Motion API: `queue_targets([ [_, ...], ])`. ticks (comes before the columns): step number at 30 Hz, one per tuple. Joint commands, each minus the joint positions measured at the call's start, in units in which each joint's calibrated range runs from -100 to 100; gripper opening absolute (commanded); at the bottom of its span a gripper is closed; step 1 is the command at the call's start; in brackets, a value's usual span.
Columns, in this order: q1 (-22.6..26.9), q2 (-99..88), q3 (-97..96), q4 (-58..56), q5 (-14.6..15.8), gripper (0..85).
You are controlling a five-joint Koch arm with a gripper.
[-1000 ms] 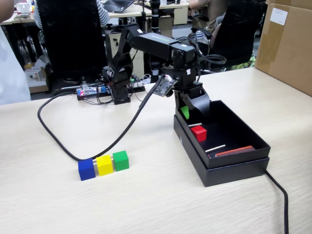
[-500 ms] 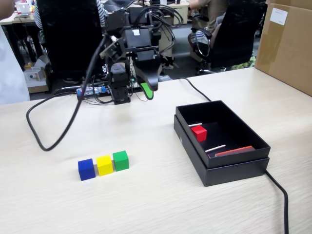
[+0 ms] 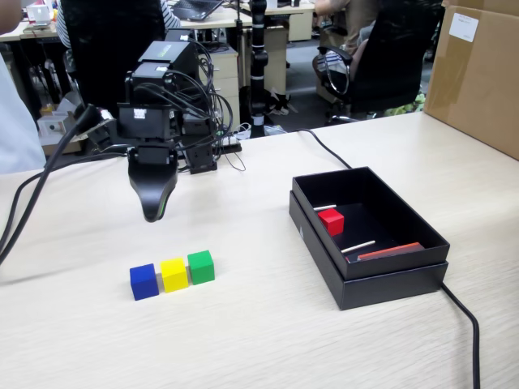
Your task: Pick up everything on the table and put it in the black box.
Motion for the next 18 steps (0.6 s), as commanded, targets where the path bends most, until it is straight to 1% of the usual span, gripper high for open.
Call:
queue_targets([
  [1, -1.2, 5.8, 7.8, 1.6, -1.5, 47.9],
  [2, -1.8, 10.5, 10.5, 1.6, -1.8, 47.9],
  [4, -2.2, 13.6, 12.1, 1.6, -2.0, 47.7],
  [14, -2.7, 21.0, 13.1, 1.6, -2.4, 47.7],
  [16, -2.3, 23.9, 14.5, 1.6, -2.5, 47.2],
  [18, -2.1, 25.4, 15.5, 1.6, -2.5, 44.5],
])
